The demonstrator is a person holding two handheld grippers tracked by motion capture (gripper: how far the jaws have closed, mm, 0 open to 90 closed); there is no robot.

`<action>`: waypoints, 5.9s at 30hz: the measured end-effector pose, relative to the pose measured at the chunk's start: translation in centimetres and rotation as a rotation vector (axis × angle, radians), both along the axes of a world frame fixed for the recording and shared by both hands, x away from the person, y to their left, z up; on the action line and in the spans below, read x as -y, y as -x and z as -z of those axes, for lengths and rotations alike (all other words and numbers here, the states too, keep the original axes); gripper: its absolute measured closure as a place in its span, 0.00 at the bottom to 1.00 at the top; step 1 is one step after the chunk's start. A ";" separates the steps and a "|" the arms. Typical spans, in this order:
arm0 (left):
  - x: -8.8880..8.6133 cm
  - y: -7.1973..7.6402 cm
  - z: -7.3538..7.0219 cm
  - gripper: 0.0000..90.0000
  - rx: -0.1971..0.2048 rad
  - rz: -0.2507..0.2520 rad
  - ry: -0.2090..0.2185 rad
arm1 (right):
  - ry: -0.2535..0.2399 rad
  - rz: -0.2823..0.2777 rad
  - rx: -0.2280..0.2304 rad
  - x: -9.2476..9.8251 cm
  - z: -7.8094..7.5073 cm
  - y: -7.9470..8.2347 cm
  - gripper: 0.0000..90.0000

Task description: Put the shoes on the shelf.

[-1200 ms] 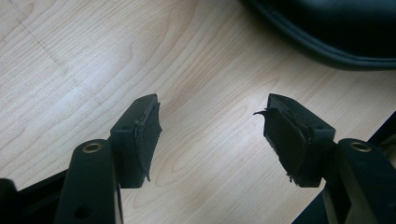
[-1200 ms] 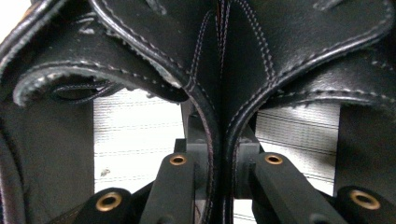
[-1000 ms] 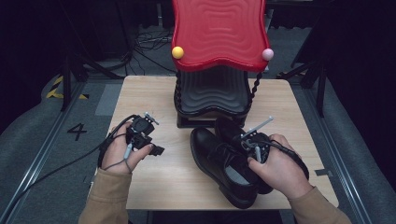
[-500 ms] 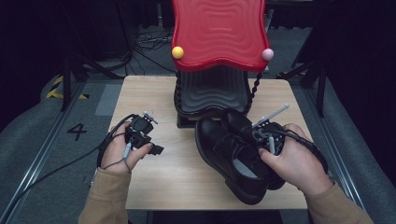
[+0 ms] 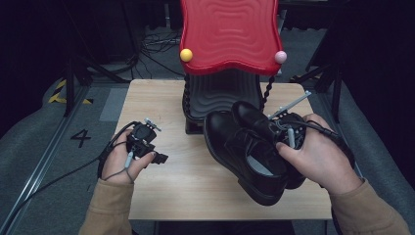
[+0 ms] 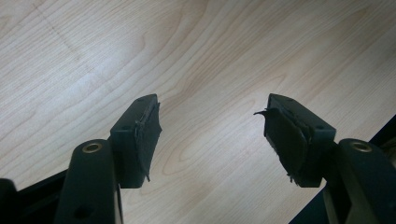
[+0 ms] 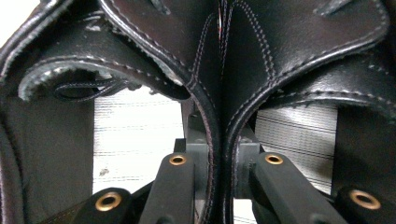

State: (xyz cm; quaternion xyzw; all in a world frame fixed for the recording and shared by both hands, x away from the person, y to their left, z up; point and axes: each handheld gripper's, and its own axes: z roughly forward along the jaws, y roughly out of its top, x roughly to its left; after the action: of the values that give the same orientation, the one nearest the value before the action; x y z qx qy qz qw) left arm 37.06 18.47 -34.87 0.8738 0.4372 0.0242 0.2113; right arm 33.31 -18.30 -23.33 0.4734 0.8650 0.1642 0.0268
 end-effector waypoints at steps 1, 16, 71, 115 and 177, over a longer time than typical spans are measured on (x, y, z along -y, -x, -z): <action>-0.1 0.1 0.0 0.41 0.001 -0.005 0.002 | 0.000 -0.001 0.001 0.0 -0.3 0.0 0.91; -1.5 0.8 0.4 0.41 -0.012 -0.040 0.007 | -0.015 -0.027 0.008 0.0 -5.7 -0.2 0.91; -5.2 2.2 0.3 0.40 -0.004 -0.117 0.099 | -0.055 0.263 0.287 -9.2 -17.3 -13.1 0.91; -7.8 3.6 -0.1 0.40 0.014 -0.157 0.168 | -0.089 0.436 0.435 -10.8 -15.6 -21.5 0.88; -5.1 3.3 -0.7 0.39 0.030 -0.109 0.089 | -0.305 -0.074 0.620 1.1 -10.9 -8.0 0.50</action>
State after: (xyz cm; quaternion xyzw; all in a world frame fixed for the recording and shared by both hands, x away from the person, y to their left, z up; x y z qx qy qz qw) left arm 33.75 23.55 -34.20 0.8379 0.4817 0.0292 0.2549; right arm 41.36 -19.45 -12.47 0.3676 0.7979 0.4286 0.2112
